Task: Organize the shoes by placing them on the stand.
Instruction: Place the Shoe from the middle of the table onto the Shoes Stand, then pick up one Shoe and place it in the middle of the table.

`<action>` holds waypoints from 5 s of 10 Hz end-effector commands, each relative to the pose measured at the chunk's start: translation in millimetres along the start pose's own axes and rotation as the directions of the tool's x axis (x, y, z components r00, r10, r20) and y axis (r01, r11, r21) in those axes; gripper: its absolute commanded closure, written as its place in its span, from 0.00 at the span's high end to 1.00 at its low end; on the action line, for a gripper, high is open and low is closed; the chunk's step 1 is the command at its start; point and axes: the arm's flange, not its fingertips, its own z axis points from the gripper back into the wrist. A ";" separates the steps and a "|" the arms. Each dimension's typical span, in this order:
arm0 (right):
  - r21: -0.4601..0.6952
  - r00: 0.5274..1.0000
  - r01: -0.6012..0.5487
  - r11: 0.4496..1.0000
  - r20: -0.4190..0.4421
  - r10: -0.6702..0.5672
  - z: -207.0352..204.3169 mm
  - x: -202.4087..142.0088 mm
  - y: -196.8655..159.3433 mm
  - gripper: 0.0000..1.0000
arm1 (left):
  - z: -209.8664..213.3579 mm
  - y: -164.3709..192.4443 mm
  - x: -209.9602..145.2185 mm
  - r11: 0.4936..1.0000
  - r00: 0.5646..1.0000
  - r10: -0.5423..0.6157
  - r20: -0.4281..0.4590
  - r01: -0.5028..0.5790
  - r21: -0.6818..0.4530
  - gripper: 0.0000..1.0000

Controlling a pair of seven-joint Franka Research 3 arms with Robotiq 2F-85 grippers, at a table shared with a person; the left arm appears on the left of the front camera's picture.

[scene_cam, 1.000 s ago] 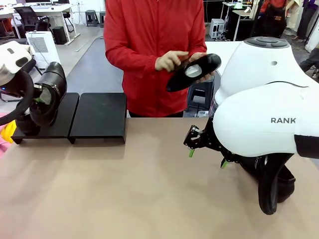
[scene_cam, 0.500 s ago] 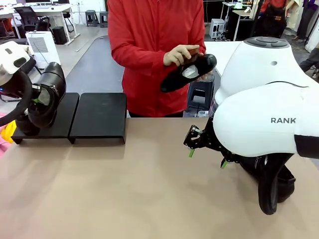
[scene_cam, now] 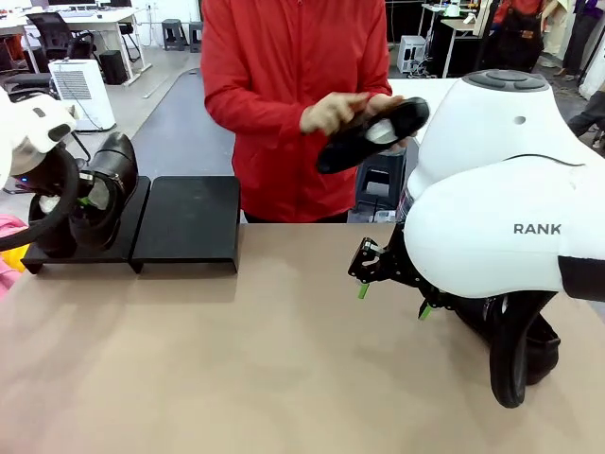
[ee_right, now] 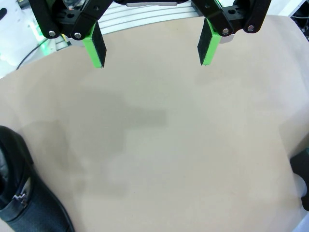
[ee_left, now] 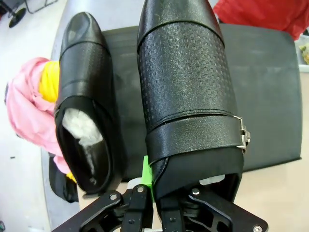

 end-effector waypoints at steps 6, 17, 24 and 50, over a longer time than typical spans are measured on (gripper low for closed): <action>-0.001 1.000 -0.022 1.000 0.000 0.022 2.6 3.6 0.4 1.00 | -46.8 24.6 17.3 1.000 0.999 0.010 0.031 -0.010 -0.017 0.00; -0.001 1.000 -0.022 1.000 0.000 0.022 2.6 3.6 0.4 1.00 | -68.0 32.0 14.1 1.000 0.999 0.002 0.033 -0.002 0.016 0.97; -0.001 1.000 -0.022 1.000 0.000 0.022 2.6 3.6 0.4 1.00 | -68.0 32.0 14.1 1.000 0.999 0.002 0.033 -0.002 0.016 0.97; -0.001 1.000 -0.022 1.000 0.000 0.022 2.6 3.6 0.4 1.00 | 83.9 -74.6 -89.6 0.954 0.953 -0.298 0.047 0.299 -0.014 0.97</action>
